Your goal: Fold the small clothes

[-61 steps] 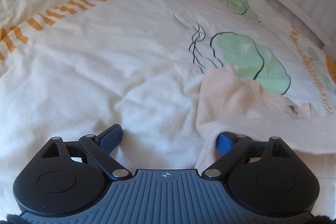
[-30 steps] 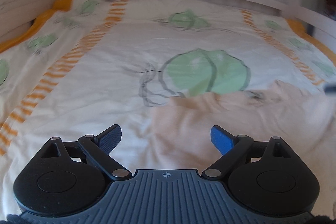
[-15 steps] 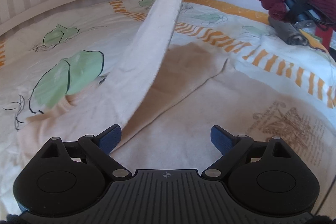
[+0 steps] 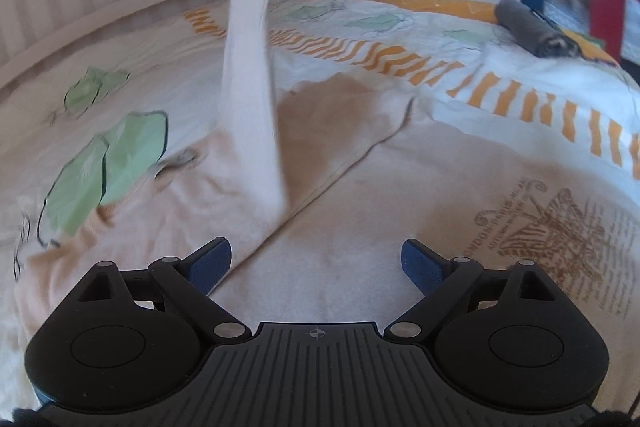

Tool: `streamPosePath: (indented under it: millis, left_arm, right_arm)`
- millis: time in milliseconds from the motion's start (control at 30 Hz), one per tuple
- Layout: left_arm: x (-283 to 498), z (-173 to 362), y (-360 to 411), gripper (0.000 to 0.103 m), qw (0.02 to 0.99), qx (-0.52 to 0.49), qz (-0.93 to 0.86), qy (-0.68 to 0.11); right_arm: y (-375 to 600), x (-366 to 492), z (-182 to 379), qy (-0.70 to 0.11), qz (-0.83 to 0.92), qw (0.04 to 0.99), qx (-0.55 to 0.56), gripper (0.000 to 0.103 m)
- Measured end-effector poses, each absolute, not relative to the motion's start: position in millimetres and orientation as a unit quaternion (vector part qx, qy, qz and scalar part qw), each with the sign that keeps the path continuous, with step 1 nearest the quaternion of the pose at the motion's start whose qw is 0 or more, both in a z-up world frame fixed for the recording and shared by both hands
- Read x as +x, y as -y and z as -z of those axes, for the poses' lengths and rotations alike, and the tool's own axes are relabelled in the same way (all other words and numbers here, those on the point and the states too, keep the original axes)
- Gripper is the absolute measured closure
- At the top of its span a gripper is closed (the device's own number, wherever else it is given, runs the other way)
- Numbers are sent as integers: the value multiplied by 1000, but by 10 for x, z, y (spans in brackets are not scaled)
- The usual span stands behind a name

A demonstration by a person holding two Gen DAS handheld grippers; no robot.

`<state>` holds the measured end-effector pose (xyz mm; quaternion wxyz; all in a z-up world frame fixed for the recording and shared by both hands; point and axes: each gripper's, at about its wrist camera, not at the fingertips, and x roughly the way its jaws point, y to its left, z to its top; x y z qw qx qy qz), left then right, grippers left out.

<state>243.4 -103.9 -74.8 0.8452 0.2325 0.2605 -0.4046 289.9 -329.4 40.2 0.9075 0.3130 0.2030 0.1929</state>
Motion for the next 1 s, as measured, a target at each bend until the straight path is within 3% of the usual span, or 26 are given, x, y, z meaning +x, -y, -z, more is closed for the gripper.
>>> streamPosePath:
  millis: [100,133,167,233,267,400,600,700,767,800,1000]
  left_arm:
    - [2438,787,1074,10,842,224,407,-274]
    - [2440,799,1068,10,841,222,407,-279]
    - [2437,804,1057,10,841,222,406,-282]
    - [2435,796,1027,10,841,220,404,-284]
    - [2438,787,1009,10,842,218,403,-285]
    - [2472,793,989,10,843,211,398,-295]
    - [2466,813,1025,10,840,212,404,-295]
    - [2441,820,1040,10,838,215,407,-292]
    - [2426,822,1046,10,838,217,409,-291]
    - [2418,821,1049,10,837,218,409,-289]
    - [2384,807,1089,10,837,235,411,-273]
  right_arm:
    - [3236,2938,-529,-204,-194,912,299,85]
    - [3222,2971,-526,-218,-191,911,295,77]
    - [3217,3013,-499,-237,-186,909,287,67]
    - [3179,3087,-375,-286,-162,910,254,25]
    - [3148,3120,-282,-314,-148,909,230,21]
    - [3150,3171,237,-393,-113,890,204,21]
    - [3145,3229,659,-427,-109,868,229,21]
    - [3053,3256,680,-415,-127,871,229,24]
    - [2959,3297,695,-423,-128,872,211,48]
    - [2922,3309,696,-427,-127,872,204,85]
    - [2925,3278,234,-360,-180,873,275,87]
